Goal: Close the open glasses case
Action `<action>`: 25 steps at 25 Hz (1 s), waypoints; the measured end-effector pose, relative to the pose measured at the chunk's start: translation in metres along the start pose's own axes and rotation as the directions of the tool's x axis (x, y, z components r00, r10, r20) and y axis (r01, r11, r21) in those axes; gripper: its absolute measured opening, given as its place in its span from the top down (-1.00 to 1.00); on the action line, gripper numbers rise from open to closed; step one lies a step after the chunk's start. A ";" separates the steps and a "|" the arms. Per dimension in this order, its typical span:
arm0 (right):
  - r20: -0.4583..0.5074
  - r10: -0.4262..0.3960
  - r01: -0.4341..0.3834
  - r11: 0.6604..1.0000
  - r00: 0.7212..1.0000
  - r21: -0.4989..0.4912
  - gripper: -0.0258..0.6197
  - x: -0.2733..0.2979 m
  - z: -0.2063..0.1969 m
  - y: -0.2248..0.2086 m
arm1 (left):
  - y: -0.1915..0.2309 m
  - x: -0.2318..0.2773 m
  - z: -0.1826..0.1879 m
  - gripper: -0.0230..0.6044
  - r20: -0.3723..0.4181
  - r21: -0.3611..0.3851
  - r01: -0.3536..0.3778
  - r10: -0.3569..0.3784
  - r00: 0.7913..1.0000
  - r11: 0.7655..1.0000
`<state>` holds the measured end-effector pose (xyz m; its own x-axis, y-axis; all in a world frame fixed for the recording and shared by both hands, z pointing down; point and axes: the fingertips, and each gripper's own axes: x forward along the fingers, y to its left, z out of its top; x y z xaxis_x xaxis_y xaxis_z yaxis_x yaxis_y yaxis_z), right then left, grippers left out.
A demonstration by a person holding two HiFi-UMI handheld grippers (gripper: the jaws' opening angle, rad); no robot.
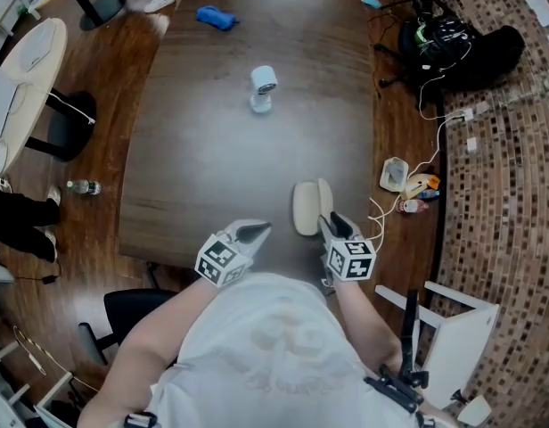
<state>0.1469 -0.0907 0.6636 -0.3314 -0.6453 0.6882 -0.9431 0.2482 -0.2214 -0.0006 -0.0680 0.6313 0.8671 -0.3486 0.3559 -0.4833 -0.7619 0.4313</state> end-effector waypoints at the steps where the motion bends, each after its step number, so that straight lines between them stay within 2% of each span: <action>1: -0.004 0.030 -0.030 0.999 1.000 -0.031 0.47 0.002 -0.001 0.012 | 0.000 0.000 0.000 0.91 0.000 0.001 0.000 0.000 1.000 1.000; 4: -0.040 0.103 -0.106 0.990 0.994 -0.092 0.46 0.013 -0.009 0.041 | 0.000 -0.001 0.001 0.91 0.002 0.002 0.000 0.000 1.000 1.000; 6: -0.059 0.117 -0.122 0.987 0.991 -0.103 0.47 0.021 -0.014 0.049 | 0.001 -0.003 0.001 0.91 0.003 0.002 -0.002 0.002 1.000 1.000; 14: -0.125 0.099 -0.120 0.978 0.987 -0.170 0.75 0.041 -0.023 0.055 | 0.007 -0.010 -0.001 0.91 0.005 -0.005 -0.009 0.009 1.000 1.000; 18: -0.123 0.083 -0.108 0.971 0.989 -0.212 0.88 0.044 -0.025 0.052 | 0.007 -0.009 0.000 0.91 0.005 -0.004 -0.008 0.008 1.000 1.000; 25: -0.126 0.082 -0.104 0.978 0.989 -0.179 0.90 0.042 -0.025 0.054 | 0.002 -0.009 -0.001 0.91 -0.010 0.000 0.015 -0.015 1.000 1.000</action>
<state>0.0832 -0.0861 0.6982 -0.4016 -0.5269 0.7491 -0.8831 0.4394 -0.1644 -0.0096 -0.0656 0.6291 0.8731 -0.3317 0.3573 -0.4701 -0.7672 0.4364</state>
